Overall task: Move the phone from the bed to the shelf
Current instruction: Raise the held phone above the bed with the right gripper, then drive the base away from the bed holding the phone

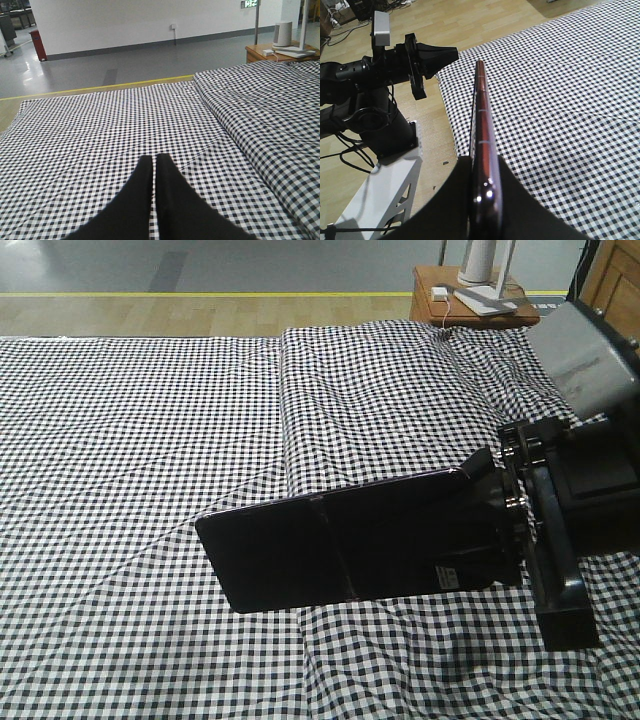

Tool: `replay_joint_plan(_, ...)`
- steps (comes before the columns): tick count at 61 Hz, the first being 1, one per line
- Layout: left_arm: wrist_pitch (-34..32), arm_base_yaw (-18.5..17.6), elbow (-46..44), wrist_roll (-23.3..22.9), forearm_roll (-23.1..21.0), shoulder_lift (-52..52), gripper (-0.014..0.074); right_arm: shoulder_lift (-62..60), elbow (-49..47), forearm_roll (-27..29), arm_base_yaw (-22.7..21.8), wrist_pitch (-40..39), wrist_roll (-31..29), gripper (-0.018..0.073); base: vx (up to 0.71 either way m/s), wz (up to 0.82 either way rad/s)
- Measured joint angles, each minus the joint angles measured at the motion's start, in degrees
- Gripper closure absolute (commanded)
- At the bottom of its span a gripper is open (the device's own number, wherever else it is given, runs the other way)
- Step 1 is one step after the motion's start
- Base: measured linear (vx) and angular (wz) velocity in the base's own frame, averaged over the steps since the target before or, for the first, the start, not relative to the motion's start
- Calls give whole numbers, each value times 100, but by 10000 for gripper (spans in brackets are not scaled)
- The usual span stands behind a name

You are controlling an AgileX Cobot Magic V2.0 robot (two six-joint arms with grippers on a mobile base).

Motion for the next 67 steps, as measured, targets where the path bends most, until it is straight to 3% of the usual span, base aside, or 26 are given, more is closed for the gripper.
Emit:
replay_joint_plan(32,0,0,0,0,0,0,595,0,0,0,0,0,0,561,-5,18)
replay_joint_plan(67,0,0,0,0,0,0,595,0,0,0,0,0,0,561,-13,49)
